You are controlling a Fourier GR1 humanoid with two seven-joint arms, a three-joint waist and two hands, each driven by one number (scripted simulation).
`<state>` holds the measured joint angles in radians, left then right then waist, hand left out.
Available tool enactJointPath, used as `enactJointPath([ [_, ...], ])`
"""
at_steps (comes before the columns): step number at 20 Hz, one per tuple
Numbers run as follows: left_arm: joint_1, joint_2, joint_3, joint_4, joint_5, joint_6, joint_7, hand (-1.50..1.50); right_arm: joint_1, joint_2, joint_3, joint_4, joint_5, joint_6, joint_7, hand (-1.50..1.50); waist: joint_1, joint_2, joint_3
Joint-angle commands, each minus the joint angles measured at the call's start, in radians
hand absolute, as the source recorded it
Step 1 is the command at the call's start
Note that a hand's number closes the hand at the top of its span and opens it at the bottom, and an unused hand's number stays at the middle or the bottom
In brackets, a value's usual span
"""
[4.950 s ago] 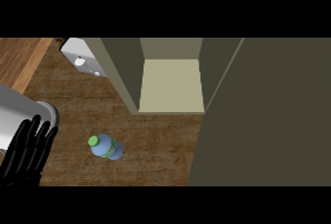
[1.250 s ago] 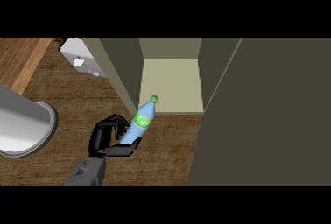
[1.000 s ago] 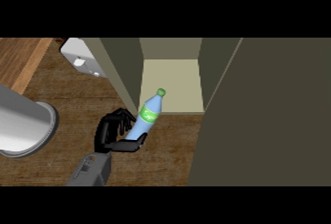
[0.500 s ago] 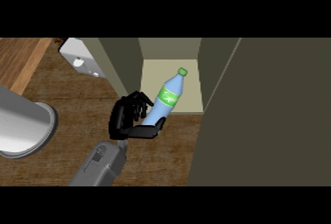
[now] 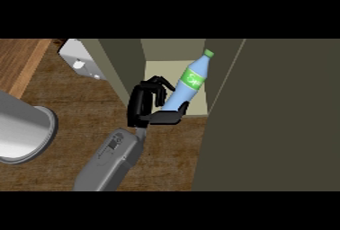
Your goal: Pick up the bottled water, place it into the cabinet and close the cabinet
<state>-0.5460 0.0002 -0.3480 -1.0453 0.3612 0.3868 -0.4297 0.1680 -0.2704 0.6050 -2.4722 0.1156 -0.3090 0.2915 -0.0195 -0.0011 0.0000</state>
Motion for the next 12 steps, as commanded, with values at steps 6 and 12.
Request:
enactJointPath([
  [6,-0.187,0.0,0.046,0.157,0.015,0.06,0.086,1.5,0.011,-0.009,0.006,-0.172,0.046,-0.014,0.147,-1.5,0.001,0.001,-0.001],
  [12,-0.29,0.0,0.075,0.378,0.144,0.081,-0.018,1.5,0.141,-0.067,-0.063,-0.123,-0.081,0.056,-0.063,-1.5,-0.023,0.006,0.0],
])
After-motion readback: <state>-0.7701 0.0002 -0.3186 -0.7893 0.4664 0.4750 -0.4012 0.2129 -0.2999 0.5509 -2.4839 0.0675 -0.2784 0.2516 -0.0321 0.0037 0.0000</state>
